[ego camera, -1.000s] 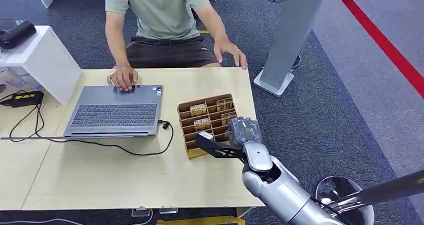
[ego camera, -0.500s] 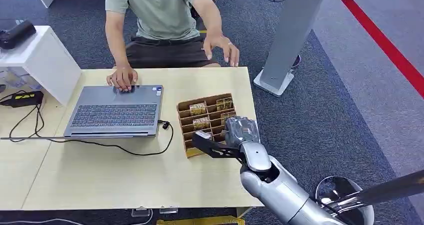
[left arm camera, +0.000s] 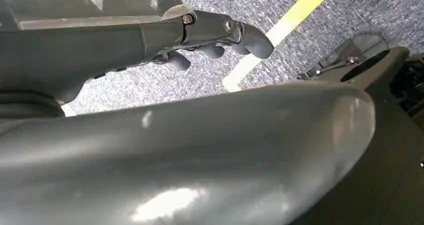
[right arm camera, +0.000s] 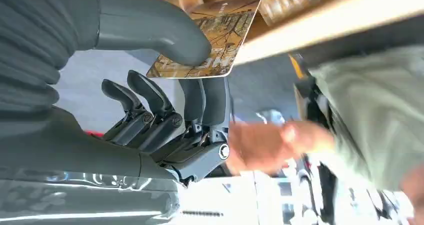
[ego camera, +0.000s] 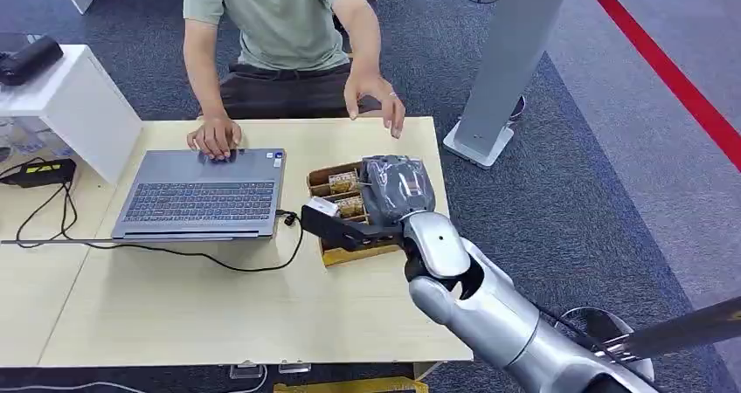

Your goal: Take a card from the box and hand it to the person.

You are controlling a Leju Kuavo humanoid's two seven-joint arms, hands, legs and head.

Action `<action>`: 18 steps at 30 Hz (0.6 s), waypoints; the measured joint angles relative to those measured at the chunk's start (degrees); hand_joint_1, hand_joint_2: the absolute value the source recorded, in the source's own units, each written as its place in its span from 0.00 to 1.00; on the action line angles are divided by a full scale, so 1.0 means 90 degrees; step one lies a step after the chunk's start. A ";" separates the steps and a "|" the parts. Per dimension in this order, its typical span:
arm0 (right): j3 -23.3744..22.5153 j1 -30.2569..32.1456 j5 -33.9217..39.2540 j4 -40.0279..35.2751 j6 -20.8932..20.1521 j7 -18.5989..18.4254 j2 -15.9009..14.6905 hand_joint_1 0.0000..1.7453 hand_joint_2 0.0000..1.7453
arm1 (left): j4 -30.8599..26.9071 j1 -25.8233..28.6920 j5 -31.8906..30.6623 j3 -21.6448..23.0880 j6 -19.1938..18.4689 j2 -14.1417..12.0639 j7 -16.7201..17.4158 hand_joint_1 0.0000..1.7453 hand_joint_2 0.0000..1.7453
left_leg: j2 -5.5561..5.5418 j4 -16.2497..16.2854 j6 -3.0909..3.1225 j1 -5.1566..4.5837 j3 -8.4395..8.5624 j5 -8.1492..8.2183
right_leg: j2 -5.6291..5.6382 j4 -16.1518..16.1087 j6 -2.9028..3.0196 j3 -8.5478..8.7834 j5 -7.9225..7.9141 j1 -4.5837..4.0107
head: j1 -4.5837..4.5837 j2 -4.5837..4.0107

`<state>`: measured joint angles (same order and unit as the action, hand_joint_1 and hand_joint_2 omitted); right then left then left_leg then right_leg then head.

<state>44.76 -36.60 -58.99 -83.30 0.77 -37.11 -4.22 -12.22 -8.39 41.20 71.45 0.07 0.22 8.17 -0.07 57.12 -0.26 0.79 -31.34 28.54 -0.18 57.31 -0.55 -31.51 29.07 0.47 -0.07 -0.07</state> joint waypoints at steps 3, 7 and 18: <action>0.0053 -0.0242 -0.0046 0.0085 0.0263 0.0139 0.0051 0.96 1.00 | -0.0002 -0.0031 -0.0073 0.0002 -0.0032 0.0000 0.0044 0.00 0.00 | -0.0001 0.0000 0.0000 0.0000 -0.0002 0.0000 | 0.0000 0.0000 0.0000 -0.0001 0.0000 0.0000 | 0.0005 0.0000; 0.0129 -0.0617 -0.0102 0.0717 0.0826 0.0564 0.0226 0.96 1.00 | -0.0005 -0.0106 -0.0219 0.0002 -0.0134 0.0005 0.0122 0.00 0.00 | -0.0001 0.0000 0.0000 0.0000 -0.0005 0.0000 | 0.0000 0.0001 0.0000 -0.0002 0.0000 0.0000 | -0.0005 0.0000; 0.0260 -0.1471 -0.0131 0.3331 0.1690 0.1144 0.0940 0.96 1.00 | -0.0005 -0.0282 -0.0403 0.0007 -0.0257 0.0058 0.0209 0.00 0.00 | -0.0004 0.0000 0.0002 0.0000 -0.0009 -0.0003 | -0.0005 0.0002 0.0000 -0.0004 0.0000 0.0000 | 0.0007 0.0000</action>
<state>47.10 -49.84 -60.17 -53.32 15.98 -26.82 4.24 -12.26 -10.93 37.57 71.52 -2.25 0.74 10.05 -0.11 57.12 -0.24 0.79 -31.42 28.51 -0.22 57.33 -0.55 -31.55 29.07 0.47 0.00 -0.07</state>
